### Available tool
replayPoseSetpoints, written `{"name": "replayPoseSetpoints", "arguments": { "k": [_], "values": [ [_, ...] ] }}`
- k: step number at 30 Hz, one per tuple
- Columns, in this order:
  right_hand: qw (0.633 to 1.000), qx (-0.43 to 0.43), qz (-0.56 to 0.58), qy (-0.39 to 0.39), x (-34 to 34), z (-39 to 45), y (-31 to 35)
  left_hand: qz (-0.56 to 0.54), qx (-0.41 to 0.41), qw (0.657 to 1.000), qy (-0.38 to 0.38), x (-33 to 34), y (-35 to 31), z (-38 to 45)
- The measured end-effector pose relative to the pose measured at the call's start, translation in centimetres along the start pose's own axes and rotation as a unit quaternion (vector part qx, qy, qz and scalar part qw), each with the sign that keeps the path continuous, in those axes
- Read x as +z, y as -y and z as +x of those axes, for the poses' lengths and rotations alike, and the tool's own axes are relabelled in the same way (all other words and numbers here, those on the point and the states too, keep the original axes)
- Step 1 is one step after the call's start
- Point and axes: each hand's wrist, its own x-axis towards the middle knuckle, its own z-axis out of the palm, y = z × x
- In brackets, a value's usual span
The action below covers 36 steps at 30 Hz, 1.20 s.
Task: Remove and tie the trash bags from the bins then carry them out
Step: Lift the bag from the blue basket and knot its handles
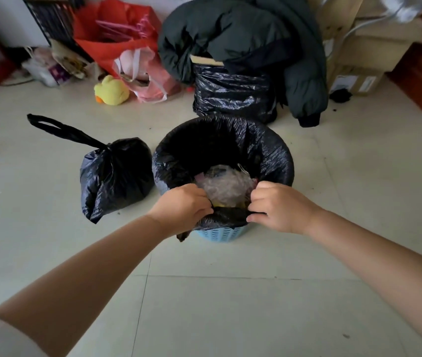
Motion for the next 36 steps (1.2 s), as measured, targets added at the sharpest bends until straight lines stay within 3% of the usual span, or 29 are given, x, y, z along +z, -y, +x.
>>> {"name": "replayPoseSetpoints", "arguments": {
  "k": [2, 5, 9, 13, 15, 16, 20, 22, 25, 29, 32, 34, 36],
  "values": [
    [0.999, 0.02, 0.022, 0.026, -0.5, 0.4, -0.1, -0.047, -0.097, 0.994, 0.032, -0.6, -0.6, 0.8],
    [0.989, 0.103, 0.087, 0.058, -1.8, 1.7, -0.2, -0.086, -0.263, 0.958, 0.081, -0.9, -1.3, 1.7],
    [0.943, 0.272, 0.191, -0.005, -2.3, 3.6, -1.8, -0.072, -0.366, 0.928, 0.011, -1.2, -1.3, 3.4],
    [0.915, 0.341, 0.214, 0.004, -0.2, 4.4, -2.1, 0.044, -0.25, 0.963, -0.093, 0.1, -1.4, 2.8],
    [0.905, 0.35, 0.24, -0.005, 0.3, 4.3, -2.2, 0.047, -0.193, 0.975, -0.097, 0.6, -2.2, 2.1],
    [0.904, 0.351, 0.245, -0.006, 0.2, 4.2, -2.2, 0.034, -0.191, 0.979, -0.061, 0.9, -2.4, 1.9],
    [0.932, 0.296, 0.209, 0.034, -1.0, 3.8, -2.3, -0.012, -0.307, 0.947, 0.095, 0.1, -2.3, 2.3],
    [0.942, 0.265, 0.199, 0.056, -1.6, 3.2, -2.0, -0.003, -0.315, 0.939, 0.136, -0.4, -2.2, 2.9],
    [0.966, 0.232, 0.101, 0.051, -2.0, 1.9, -1.8, -0.039, -0.341, 0.937, 0.068, -0.7, -2.4, 3.1],
    [0.964, 0.253, -0.047, 0.063, -1.4, 1.2, -1.4, -0.123, -0.363, 0.922, -0.058, -1.9, -3.1, 3.5],
    [0.966, 0.229, -0.114, -0.034, -1.3, 1.4, -1.6, -0.201, -0.406, 0.888, -0.079, -2.2, -3.4, 4.1],
    [0.955, 0.268, -0.125, -0.012, -2.6, 1.1, -2.2, -0.234, -0.428, 0.87, -0.075, -2.2, -2.9, 4.2],
    [0.938, 0.332, -0.1, 0.005, -2.9, 0.0, -4.0, -0.242, -0.418, 0.874, -0.049, -2.4, -2.0, 3.8]
  ]
}}
